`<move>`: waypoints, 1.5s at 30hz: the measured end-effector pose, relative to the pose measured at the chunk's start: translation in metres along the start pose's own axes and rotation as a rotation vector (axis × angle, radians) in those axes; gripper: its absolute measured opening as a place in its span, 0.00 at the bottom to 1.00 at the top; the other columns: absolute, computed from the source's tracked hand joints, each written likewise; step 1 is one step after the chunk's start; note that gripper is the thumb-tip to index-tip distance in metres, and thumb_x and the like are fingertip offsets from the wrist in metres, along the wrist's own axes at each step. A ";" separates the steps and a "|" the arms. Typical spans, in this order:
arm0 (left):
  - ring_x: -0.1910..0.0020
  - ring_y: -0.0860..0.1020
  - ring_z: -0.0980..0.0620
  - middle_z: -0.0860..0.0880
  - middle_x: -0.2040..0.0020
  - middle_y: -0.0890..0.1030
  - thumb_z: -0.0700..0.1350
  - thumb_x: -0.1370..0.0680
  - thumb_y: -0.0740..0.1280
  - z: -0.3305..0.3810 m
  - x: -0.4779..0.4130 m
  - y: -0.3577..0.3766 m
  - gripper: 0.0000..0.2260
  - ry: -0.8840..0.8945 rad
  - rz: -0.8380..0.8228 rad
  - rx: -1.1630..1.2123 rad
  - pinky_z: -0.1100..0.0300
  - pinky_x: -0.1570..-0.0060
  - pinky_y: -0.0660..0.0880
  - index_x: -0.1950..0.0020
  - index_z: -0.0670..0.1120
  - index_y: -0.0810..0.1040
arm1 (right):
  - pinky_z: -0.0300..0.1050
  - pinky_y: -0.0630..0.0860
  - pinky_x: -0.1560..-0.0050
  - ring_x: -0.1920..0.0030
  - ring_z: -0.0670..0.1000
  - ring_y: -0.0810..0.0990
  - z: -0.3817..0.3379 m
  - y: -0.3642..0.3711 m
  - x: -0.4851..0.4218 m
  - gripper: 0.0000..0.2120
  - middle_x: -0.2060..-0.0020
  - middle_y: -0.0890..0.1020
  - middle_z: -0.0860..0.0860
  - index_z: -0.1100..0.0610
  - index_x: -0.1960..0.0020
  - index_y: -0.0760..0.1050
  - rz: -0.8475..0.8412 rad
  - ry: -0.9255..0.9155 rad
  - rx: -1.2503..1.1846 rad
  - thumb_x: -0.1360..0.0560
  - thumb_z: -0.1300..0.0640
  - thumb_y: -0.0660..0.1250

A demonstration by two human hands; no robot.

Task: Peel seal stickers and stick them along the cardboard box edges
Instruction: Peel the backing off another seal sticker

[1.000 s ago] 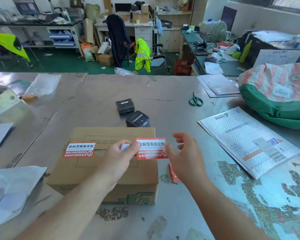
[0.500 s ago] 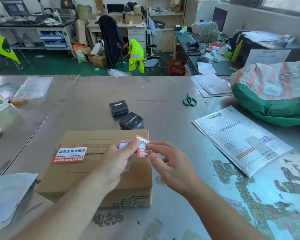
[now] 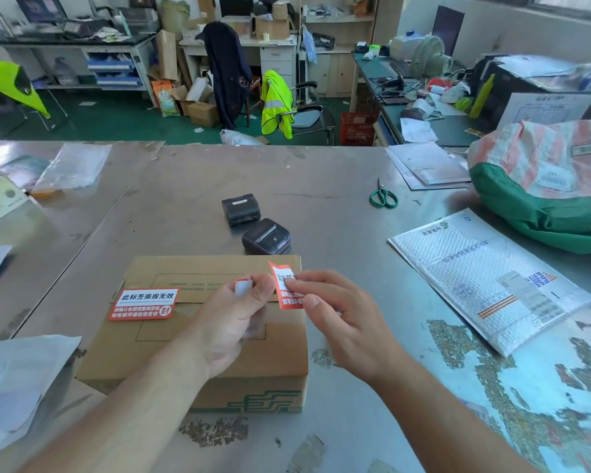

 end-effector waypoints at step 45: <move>0.77 0.62 0.57 0.57 0.75 0.69 0.48 0.30 0.71 0.006 -0.003 -0.017 0.08 0.081 0.109 -0.185 0.67 0.76 0.61 0.58 0.45 0.78 | 0.47 0.76 0.49 0.44 0.41 0.77 -0.011 0.009 -0.011 0.22 0.46 0.77 0.45 0.50 0.43 0.83 -0.077 -0.104 0.242 0.19 0.43 0.52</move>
Point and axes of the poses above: each hand's wrist, its own x-axis away from the middle knuckle, its own y-axis out of the palm, z = x × y, the point moved 4 cm from there along -x, towards the middle knuckle
